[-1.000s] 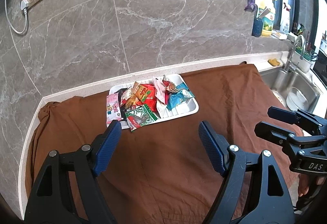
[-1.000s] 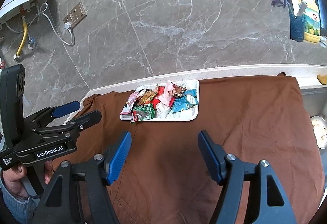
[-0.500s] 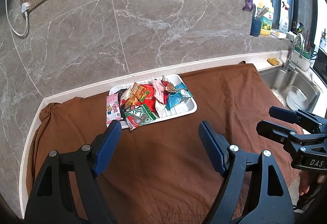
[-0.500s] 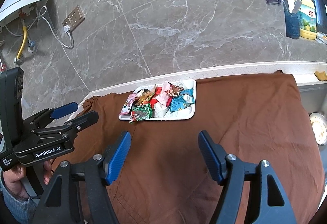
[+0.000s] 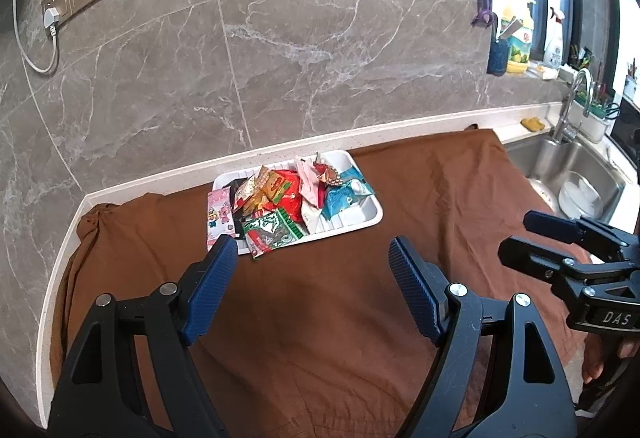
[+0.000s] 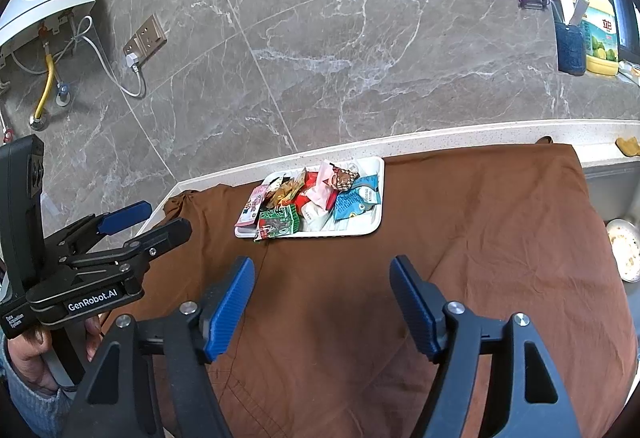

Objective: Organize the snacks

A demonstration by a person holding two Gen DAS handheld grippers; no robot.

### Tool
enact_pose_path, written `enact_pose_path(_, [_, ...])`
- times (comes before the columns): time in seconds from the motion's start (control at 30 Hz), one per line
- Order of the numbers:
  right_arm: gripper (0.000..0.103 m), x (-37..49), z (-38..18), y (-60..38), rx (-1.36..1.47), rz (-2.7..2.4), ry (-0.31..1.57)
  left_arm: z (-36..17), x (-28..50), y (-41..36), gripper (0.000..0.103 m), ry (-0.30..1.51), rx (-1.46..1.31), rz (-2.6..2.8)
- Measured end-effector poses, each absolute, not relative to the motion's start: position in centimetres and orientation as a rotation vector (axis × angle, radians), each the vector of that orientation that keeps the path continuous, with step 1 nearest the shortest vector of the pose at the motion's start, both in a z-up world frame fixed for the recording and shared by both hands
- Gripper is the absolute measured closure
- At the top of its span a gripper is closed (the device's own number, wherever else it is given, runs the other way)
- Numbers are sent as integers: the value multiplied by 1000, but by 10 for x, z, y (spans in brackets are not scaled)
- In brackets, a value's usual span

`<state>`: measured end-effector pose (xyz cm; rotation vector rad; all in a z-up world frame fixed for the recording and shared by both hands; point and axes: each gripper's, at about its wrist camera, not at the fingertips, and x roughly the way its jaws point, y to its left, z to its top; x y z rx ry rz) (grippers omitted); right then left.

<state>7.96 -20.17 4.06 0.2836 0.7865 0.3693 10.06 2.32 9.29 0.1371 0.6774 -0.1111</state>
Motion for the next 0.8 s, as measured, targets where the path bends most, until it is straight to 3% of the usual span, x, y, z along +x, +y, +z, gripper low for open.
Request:
enact_pose_path(0.4, [30, 76, 39, -202, 290, 373, 792, 103, 82, 6, 26, 520, 282, -1])
enact_pose_path(0.47, [30, 76, 39, -201, 291, 376, 794, 104, 79, 3, 18, 506, 301, 43])
enact_pose_path(0.5, [29, 75, 39, -201, 291, 375, 794, 103, 78, 1, 8, 500, 324, 61])
enact_pose_path(0.53, [29, 75, 38, -201, 293, 375, 796, 102, 76, -1, 7, 491, 340, 70])
enact_pose_path(0.8, [28, 72, 34, -200, 306, 377, 809, 99, 75, 2, 7, 528, 242, -37])
